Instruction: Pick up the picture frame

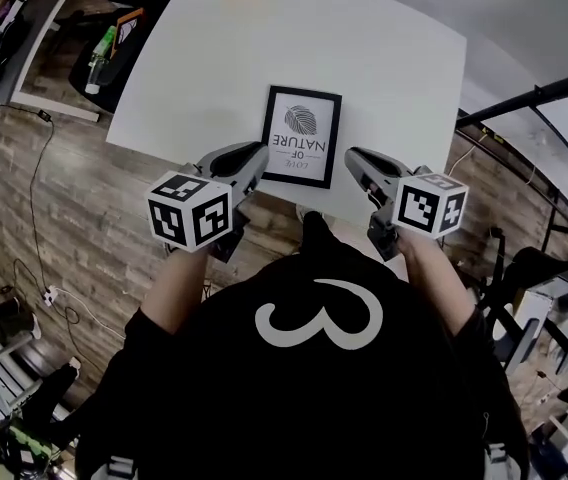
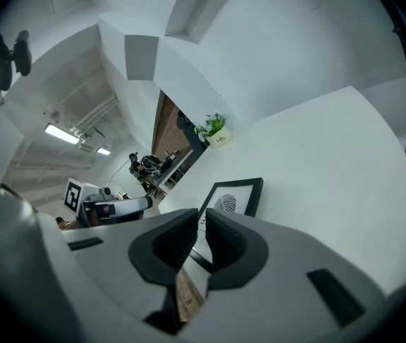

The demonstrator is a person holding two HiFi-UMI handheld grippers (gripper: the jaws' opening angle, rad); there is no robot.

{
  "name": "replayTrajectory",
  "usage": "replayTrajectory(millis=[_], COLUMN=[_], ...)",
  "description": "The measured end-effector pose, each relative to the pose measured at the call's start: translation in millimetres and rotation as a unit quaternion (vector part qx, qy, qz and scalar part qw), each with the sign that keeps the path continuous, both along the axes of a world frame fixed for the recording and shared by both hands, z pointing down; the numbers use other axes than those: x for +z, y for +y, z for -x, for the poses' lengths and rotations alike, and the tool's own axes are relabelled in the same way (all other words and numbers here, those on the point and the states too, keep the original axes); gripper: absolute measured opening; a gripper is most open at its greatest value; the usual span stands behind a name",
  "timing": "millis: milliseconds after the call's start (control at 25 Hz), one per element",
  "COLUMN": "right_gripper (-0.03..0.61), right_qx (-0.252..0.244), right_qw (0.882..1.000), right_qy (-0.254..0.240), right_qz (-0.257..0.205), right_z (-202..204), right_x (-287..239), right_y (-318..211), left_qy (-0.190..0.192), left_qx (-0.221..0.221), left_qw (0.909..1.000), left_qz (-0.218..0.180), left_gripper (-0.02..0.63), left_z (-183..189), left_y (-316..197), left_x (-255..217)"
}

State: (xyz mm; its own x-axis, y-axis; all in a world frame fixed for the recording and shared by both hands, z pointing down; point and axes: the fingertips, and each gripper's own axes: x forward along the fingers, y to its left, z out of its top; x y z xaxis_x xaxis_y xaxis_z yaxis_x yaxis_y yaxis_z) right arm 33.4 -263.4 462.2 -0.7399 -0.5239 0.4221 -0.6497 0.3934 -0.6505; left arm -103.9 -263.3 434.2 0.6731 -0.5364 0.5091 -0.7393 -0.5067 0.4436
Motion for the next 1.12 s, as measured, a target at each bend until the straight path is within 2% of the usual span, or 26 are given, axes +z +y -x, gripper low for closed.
replayTrajectory(millis=[160,240,320,680,800,1120], right_gripper=[0.030,0.047,0.142,0.155,0.158,0.158], right_qx=[-0.008,-0.010,-0.013,-0.035,-0.035,-0.043], right_qw=[1.000,0.999,0.998,0.991,0.990,0.987], right_qy=[0.010,0.024,0.051,0.114,0.119,0.136], right_qz=[0.019,0.028,0.037,0.067,0.071,0.077], right_z=[5.2,7.3,8.0,14.1,13.8,20.3], right_x=[18.4,28.8,41.1,80.4,86.0,97.0], right_y=[-10.2,-14.3,-16.7,-24.1,-29.6,-33.9], left_qy=[-0.013,-0.020,-0.025,-0.055,-0.071,-0.083], left_qx=[-0.006,-0.004,-0.003,0.000,0.003,0.005], left_qw=[0.9996,0.9992,0.9989,0.9961,0.9947,0.9915], left_qz=[0.025,0.034,0.041,0.068,0.074,0.100], left_gripper=[0.024,0.053,0.077,0.121,0.136,0.152], left_z=[5.5,7.1,7.5,10.3,12.8,13.0], left_y=[-14.6,-21.2,-26.3,-38.4,-41.3,-46.7], left_x=[23.2,33.6,42.7,85.4,96.3,114.2])
